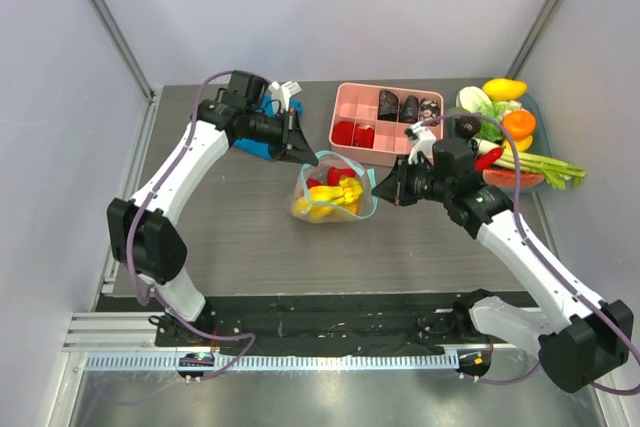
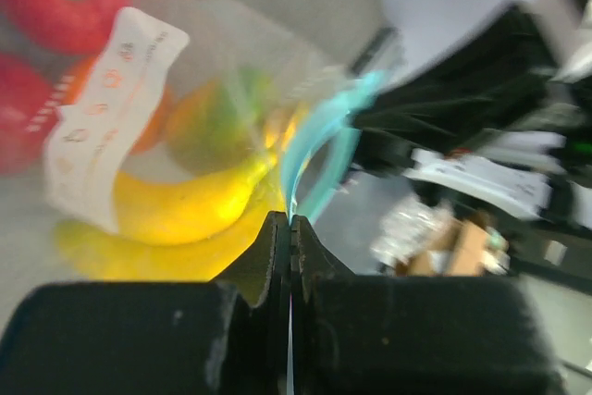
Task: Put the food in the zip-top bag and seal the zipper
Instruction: Adjust the zipper food storage bag at the center of the board.
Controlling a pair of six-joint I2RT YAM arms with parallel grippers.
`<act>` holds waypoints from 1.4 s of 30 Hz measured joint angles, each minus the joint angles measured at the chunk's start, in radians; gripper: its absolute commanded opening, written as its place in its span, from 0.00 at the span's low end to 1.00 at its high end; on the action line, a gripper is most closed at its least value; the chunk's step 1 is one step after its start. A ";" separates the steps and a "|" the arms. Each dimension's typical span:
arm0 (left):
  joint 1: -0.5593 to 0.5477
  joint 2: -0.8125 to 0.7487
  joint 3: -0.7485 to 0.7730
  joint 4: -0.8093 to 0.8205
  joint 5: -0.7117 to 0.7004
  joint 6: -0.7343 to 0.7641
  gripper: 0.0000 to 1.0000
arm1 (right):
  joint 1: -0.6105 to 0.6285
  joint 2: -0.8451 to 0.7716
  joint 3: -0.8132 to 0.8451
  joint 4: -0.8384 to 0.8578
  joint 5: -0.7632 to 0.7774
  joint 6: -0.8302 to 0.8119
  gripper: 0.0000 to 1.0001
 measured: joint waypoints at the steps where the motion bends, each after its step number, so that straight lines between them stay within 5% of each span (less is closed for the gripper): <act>1: 0.000 -0.011 0.004 -0.017 -0.038 0.028 0.00 | -0.001 -0.015 0.018 -0.005 0.011 0.008 0.01; 7: -0.045 -0.076 0.032 -0.105 -0.268 0.198 0.00 | 0.000 -0.071 0.096 -0.005 0.036 0.042 0.01; 19: -0.153 -0.029 0.320 -0.424 -0.261 0.415 0.00 | 0.002 -0.074 0.113 0.003 -0.094 0.321 0.01; 27: -0.224 -0.004 0.159 -0.409 -0.311 0.437 0.02 | 0.013 -0.062 0.009 0.092 -0.069 0.447 0.01; 31: -0.211 0.067 0.180 -0.411 -0.308 0.435 0.23 | 0.016 -0.061 -0.007 0.105 -0.048 0.477 0.01; 35: -0.151 0.080 0.194 -0.384 -0.227 0.409 0.65 | 0.019 -0.076 -0.011 0.124 -0.024 0.488 0.01; 38: -0.086 0.037 0.150 -0.326 -0.162 0.396 0.83 | 0.019 -0.082 -0.016 0.133 -0.008 0.500 0.01; 42: 0.000 -0.148 -0.028 -0.222 -0.125 0.404 0.87 | 0.019 -0.082 -0.018 0.141 0.029 0.508 0.01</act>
